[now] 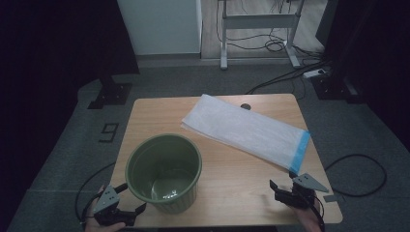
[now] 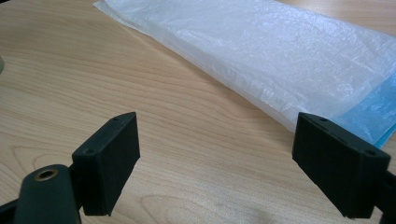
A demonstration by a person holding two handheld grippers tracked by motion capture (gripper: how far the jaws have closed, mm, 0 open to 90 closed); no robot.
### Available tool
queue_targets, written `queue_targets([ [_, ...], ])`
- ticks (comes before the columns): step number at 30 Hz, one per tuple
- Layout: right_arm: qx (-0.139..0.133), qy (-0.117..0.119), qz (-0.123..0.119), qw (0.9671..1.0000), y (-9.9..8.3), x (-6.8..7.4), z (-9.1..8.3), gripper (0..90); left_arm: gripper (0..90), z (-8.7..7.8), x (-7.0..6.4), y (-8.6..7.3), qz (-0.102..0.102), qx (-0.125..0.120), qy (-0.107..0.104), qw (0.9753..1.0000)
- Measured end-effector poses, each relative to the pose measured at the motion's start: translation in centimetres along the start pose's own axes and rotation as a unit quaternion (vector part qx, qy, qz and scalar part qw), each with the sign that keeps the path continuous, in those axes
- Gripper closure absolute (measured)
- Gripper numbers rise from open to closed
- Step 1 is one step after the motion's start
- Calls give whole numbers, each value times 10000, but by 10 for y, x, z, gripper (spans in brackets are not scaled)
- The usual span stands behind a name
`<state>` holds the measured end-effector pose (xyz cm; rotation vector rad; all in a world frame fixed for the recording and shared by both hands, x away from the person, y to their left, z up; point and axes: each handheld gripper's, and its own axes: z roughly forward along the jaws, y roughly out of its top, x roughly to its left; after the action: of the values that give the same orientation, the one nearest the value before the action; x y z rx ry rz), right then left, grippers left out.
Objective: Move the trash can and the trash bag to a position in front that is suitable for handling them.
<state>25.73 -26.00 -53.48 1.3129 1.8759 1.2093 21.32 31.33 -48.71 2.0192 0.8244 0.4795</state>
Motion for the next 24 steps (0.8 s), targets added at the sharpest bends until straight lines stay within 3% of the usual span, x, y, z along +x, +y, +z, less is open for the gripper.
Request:
queue_targets([
  [3, 36, 24, -20, 10000, 0, 0, 2, 146, 2, 7, -9, 11, 263, 23, -299, 9992],
  [8, 63, 132, 5, 9999, 1, 1, 9, 147, 2, 20, -9, 17, 246, -100, -472, 9985],
  [15, 41, 196, -93, 9998, 5, 5, 14, 147, 2, 42, -8, 29, 345, -22, -625, 9974],
  [18, 54, 193, -66, 9998, 4, 5, 14, 147, 1, 53, -12, 37, 470, 49, -563, 9973],
  [24, 29, 170, -8, 9999, 1, 1, 7, 148, 10, 78, -20, 51, 627, 133, -657, 9958],
])
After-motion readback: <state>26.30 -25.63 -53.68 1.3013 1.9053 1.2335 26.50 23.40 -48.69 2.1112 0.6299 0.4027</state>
